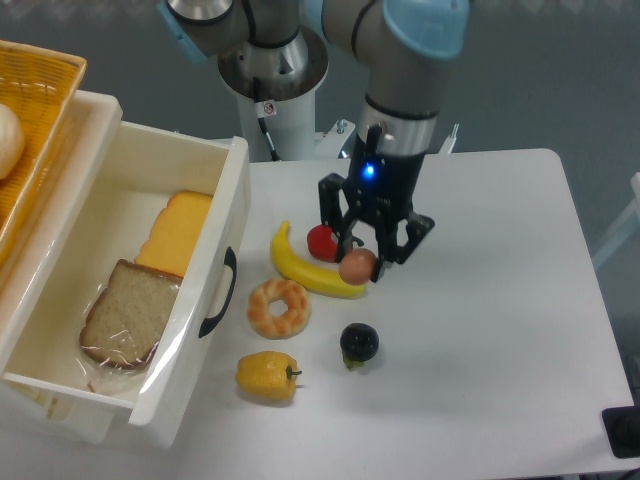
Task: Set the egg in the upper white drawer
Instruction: 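Lower the gripper and close it around the brown egg, lifting it, then carry the held egg over the white drawer and lower it inside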
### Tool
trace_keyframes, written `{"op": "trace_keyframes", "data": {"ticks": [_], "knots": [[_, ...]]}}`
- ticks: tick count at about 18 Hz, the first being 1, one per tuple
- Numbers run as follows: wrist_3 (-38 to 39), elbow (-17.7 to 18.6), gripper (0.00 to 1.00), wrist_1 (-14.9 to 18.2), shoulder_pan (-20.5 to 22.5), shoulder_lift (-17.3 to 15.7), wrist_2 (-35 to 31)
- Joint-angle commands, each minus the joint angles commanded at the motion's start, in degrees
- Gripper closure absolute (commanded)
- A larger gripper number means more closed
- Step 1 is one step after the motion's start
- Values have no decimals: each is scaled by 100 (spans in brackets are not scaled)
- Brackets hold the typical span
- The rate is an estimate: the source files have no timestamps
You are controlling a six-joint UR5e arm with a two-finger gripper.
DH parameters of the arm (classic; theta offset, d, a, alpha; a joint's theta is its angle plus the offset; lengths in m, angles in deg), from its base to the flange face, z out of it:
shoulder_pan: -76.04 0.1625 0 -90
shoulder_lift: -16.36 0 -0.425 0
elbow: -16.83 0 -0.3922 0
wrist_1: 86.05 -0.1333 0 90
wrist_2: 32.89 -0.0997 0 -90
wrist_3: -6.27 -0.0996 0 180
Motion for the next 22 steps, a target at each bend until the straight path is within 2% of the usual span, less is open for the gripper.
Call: {"op": "trace_keyframes", "data": {"ticks": [6,8,16,22], "knots": [[9,26,76,185,-79,-325,483],[0,105,76,185,-298,-422,527],[-114,185,76,168,-1168,-370,519],[-404,202,76,168,-1564,-273,519]]}}
